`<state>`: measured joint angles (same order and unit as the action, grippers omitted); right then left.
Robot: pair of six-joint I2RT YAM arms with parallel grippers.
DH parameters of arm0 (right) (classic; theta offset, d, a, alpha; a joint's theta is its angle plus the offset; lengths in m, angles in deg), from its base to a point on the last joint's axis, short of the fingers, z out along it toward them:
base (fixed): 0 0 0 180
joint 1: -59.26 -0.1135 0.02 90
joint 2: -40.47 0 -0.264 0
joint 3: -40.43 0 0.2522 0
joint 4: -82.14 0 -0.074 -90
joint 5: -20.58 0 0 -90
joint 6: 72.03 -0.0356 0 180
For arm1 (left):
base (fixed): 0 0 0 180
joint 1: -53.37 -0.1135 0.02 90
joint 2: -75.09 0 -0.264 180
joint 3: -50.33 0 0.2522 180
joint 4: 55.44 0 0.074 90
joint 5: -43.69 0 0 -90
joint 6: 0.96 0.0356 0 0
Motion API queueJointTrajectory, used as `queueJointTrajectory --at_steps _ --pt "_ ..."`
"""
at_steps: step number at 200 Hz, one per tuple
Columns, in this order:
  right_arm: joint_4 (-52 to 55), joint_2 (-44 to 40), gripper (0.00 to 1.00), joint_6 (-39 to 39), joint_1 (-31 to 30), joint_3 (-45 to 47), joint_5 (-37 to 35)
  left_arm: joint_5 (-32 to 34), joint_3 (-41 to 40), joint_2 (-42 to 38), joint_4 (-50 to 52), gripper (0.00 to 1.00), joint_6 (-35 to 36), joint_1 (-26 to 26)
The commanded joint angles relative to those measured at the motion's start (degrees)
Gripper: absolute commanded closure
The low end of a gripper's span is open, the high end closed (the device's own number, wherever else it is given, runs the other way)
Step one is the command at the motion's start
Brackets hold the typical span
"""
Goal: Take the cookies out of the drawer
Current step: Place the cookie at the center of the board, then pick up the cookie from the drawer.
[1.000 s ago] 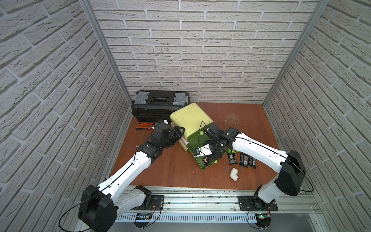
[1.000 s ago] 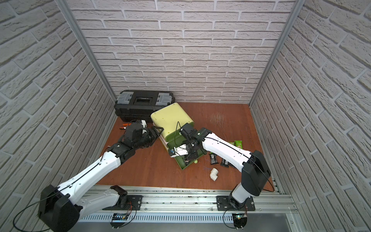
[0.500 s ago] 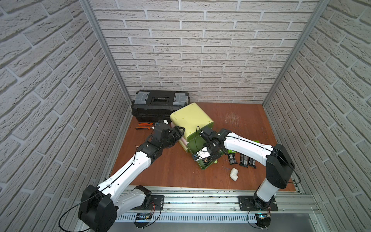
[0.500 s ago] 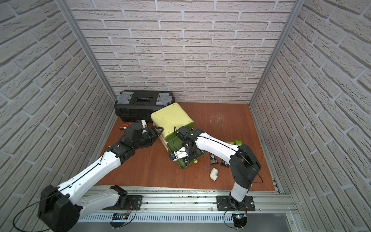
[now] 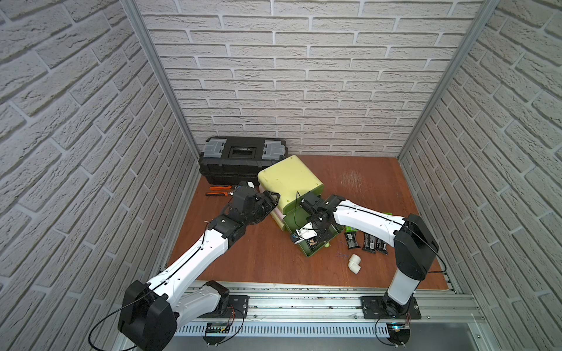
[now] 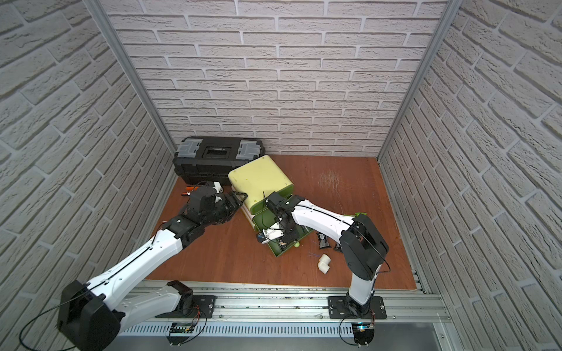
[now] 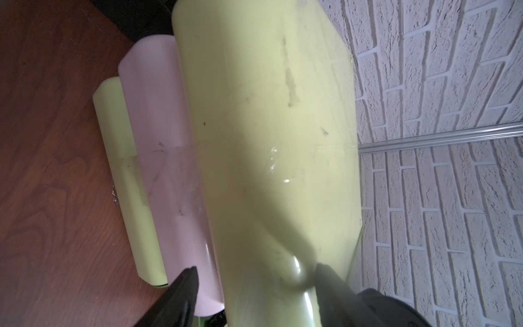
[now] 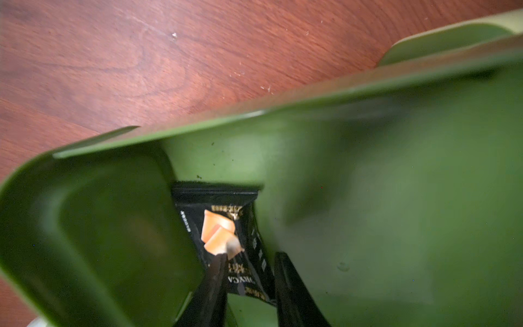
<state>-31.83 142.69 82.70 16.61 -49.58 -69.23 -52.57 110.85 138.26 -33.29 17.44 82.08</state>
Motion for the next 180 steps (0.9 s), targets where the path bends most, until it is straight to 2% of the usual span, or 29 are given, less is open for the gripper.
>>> queueJointTrajectory --at_steps 1,38,76,180 --pt "0.6 1.3 0.70 -0.9 -0.5 -1.4 -0.2 1.0 -1.4 0.1 5.5 0.31 1.1 -0.4" --pt "1.3 1.7 0.79 -0.7 -0.5 -1.7 0.2 1.0 -1.3 0.1 5.6 0.31 1.1 -0.5" --pt "1.7 1.6 0.98 -0.5 -0.5 -1.7 0.5 1.1 -1.3 0.0 5.8 0.31 1.1 -0.6" --pt "-0.6 -6.5 0.98 -4.4 0.7 0.7 4.2 1.1 -1.3 -0.4 6.2 0.31 1.3 -0.7"
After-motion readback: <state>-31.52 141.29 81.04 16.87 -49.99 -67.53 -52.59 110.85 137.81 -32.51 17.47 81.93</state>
